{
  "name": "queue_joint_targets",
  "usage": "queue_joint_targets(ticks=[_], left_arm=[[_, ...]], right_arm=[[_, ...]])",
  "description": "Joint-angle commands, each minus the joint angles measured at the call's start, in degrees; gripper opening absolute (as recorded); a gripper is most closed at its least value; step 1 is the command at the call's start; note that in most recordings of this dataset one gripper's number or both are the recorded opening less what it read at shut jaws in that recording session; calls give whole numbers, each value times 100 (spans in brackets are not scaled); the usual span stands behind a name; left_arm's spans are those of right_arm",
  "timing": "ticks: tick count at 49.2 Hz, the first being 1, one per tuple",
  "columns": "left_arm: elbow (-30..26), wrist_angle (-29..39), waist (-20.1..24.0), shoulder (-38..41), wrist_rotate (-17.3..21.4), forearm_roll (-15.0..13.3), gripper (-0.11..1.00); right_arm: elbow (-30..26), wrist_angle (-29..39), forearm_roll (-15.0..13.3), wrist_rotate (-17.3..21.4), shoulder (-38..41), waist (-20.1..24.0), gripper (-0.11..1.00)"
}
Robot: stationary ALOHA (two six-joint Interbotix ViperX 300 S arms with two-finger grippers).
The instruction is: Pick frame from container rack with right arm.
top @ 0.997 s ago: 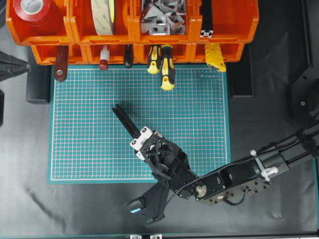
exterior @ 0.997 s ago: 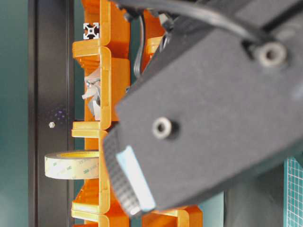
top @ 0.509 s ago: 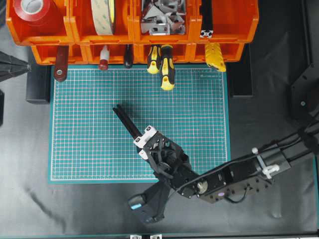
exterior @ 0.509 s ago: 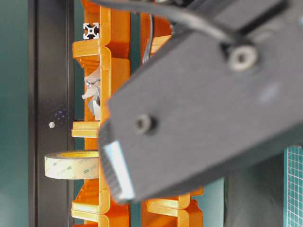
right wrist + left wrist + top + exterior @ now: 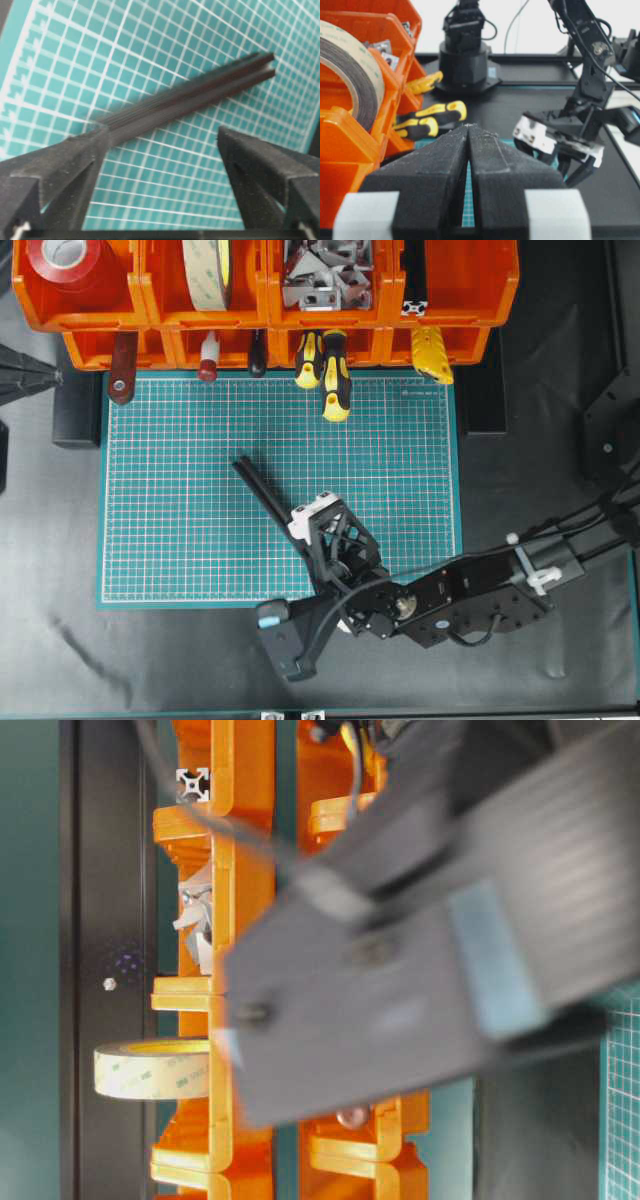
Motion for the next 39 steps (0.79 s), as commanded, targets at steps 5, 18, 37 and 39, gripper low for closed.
queue_joint_targets(ticks=[5,18,37,39], left_arm=[[-70,-18,-18,18,-35,18,0],[-70,-18,-18,26,-35,18,0],[-70,-18,-18,26,-35,18,0],[-70,-9,-18,18,-35,9,0]], right_arm=[[202,-79,18,1178,-668,0,84],[817,-202,-97,2320,-1696,9,84],[1345,-659,-158,2496,-2654,0,84],[1371,-703,-149,2505,-2681,0,84]])
